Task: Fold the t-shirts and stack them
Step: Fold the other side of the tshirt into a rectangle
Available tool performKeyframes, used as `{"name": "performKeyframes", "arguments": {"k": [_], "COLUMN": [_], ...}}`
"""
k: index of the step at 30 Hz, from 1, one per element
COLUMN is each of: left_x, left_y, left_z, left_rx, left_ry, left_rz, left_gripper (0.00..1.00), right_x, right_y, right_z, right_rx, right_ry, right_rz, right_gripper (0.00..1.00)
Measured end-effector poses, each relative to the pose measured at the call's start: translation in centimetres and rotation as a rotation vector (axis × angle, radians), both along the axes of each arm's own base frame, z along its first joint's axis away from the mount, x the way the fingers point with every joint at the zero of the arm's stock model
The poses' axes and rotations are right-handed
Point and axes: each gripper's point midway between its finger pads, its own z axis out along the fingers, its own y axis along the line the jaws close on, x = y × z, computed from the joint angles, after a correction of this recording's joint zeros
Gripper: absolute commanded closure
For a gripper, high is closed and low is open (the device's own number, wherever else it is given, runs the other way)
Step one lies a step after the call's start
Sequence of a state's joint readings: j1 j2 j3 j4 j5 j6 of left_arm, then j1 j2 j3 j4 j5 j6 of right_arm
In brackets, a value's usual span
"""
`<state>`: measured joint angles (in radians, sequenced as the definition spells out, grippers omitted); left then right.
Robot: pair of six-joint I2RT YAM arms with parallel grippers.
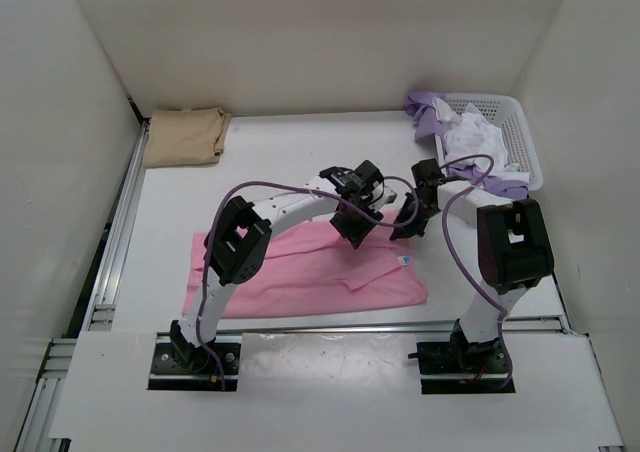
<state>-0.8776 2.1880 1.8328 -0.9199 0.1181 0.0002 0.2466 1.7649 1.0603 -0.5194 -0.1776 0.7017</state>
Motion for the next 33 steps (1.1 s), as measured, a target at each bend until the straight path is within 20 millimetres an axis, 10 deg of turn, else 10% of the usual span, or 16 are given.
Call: {"name": "performKeyframes", "arguments": {"k": [18,22,25,33], "left_x": [4.1,3.9,3.9,5.2], "left_y": [3.8,4.0,4.3,9.4], "left_z": [-2.9,-2.8,-1.4,8.9], "left_rx": [0.068,0.079,0.061,-0.096], "left_ry": [0.017,0.021,0.020,-0.094], "left_rz": [0.118,0.118,0.121,0.230], "left_gripper": [0.37,0.26,0.21,0.14], "right_x": [-0.3,0.2,1.0,-2.0], "right_y": [-0.4,-0.9,-1.3,-3.2], "right_z": [-0.3,1.6,4.8,9.1], "right_rx": [-0.017,-0.038,-0.063,-0.121], "right_ry": [0.002,-0.051,-0.141,-0.229], "right_rz": [0.014,0.035,0.046,0.041], "right_gripper": [1.00,0.75,0.51,0.43]}}
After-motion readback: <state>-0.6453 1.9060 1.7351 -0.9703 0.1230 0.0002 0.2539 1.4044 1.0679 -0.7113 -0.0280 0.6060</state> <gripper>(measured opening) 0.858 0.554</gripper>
